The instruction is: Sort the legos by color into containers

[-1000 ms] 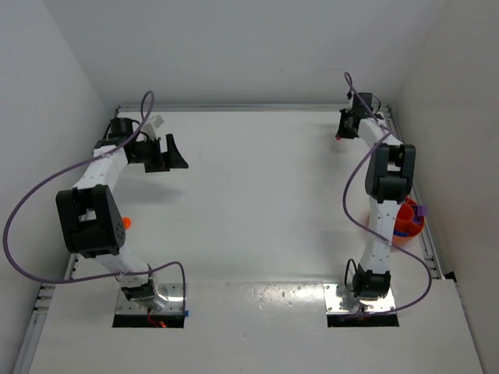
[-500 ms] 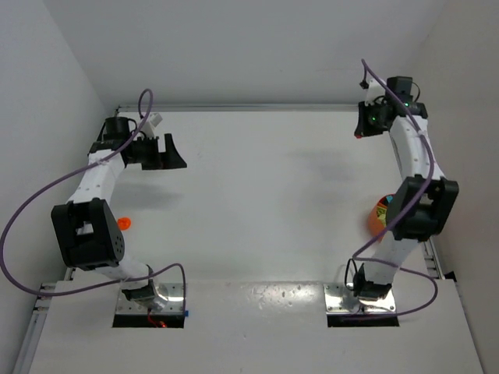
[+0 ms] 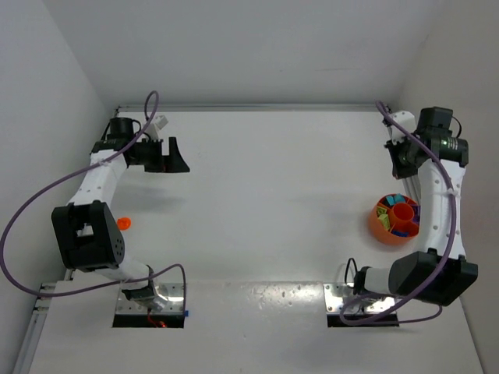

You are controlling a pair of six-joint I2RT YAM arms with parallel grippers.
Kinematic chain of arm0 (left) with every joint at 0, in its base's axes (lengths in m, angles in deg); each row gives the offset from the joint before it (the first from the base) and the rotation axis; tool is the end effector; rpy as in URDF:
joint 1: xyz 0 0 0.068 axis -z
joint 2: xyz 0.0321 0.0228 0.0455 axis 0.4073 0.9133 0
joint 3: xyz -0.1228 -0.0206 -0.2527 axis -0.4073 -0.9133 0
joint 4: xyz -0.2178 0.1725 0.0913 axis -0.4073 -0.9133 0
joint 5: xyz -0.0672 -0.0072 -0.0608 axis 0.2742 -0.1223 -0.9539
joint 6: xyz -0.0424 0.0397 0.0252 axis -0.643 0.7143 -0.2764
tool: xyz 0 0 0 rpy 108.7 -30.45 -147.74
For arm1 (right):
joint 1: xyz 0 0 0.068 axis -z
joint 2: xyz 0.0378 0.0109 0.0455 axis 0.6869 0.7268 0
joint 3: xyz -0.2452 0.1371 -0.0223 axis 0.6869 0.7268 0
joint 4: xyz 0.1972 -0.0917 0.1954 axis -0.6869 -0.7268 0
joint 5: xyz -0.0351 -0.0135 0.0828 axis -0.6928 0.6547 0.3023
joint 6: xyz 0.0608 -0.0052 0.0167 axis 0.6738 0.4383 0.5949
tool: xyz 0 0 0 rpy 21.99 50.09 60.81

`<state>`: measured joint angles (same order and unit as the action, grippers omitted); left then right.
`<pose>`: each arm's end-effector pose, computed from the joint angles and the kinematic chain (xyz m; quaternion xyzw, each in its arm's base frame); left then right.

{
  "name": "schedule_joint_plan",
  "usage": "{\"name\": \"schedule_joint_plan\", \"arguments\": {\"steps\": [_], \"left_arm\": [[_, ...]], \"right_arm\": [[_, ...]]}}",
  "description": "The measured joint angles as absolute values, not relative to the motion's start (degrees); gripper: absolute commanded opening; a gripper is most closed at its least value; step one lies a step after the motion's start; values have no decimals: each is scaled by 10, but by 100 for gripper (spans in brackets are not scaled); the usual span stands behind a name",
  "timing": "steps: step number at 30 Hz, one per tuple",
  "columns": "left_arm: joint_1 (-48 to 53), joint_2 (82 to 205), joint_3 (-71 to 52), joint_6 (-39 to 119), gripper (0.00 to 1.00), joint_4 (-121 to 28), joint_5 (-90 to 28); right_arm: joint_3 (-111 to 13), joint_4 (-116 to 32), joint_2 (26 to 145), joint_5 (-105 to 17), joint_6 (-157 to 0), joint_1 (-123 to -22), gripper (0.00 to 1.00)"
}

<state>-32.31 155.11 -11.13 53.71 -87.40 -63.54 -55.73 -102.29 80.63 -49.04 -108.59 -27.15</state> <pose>0.3536 0.0194 0.2695 0.0558 0.9014 -0.3044 0.3030 0.2826 -0.0802 0.3688 -0.0648 0.9508 -0.0839 0.2912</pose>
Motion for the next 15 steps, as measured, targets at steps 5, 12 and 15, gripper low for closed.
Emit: {"name": "schedule_joint_plan", "arguments": {"steps": [5, 12, 15], "left_arm": [[-310, 1551, -79, 538, 100, -892, -637], [-292, 1559, -40, 537, 100, -911, -637], [-286, 1561, -32, 537, 100, -918, -636]], "right_arm": [[-531, -1081, 800, -517, -1094, -249, 0], [-499, -1115, 794, -531, -1092, -234, 0], [-470, -1120, 792, -531, -1091, -226, 0]]}}
